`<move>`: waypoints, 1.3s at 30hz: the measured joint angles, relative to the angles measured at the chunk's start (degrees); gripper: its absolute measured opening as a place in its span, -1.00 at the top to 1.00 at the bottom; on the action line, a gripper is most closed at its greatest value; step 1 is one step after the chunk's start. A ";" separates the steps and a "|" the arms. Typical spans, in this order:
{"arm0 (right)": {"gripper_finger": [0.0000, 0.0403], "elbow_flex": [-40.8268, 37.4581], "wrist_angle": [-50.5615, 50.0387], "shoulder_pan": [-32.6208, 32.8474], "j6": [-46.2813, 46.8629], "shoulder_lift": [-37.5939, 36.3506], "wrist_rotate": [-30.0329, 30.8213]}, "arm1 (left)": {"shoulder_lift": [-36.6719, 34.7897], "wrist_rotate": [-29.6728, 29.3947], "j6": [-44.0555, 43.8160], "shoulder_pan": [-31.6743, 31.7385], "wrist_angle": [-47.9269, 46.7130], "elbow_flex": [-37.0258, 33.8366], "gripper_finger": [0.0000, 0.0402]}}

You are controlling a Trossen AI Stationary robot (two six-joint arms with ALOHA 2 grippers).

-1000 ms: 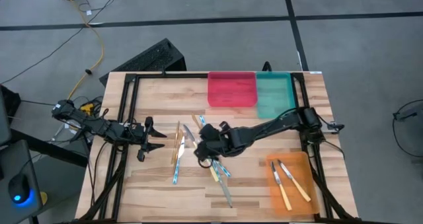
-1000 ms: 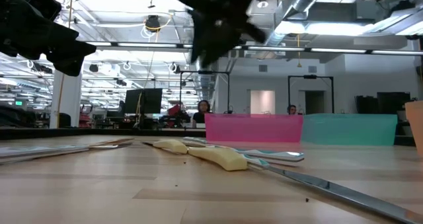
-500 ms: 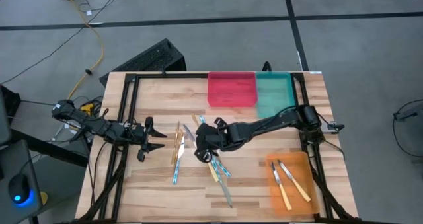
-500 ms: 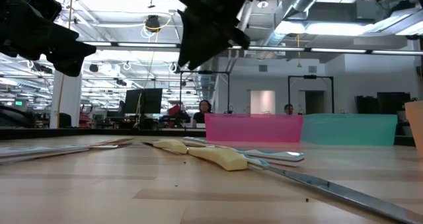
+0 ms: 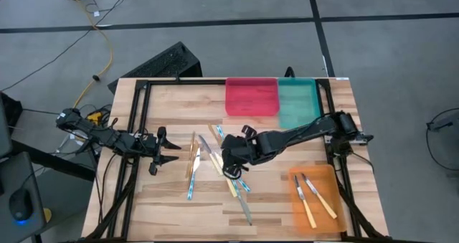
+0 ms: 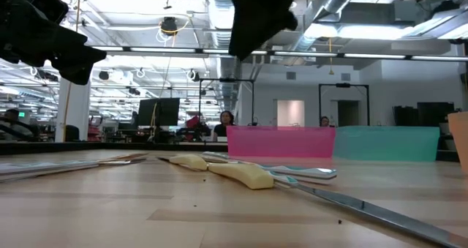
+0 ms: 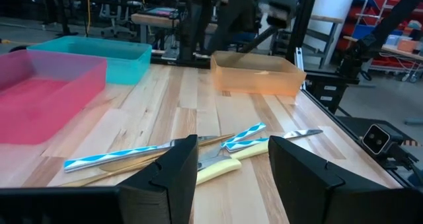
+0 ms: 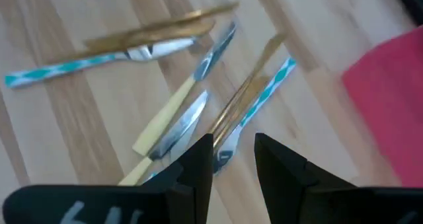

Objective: Sort silverware by color (type)
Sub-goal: Put the blue knife into the blue bin

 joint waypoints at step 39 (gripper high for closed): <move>0.33 -42.90 61.67 -0.30 -0.76 -11.36 -1.41 | 2.90 0.00 -0.01 0.00 0.00 0.02 0.16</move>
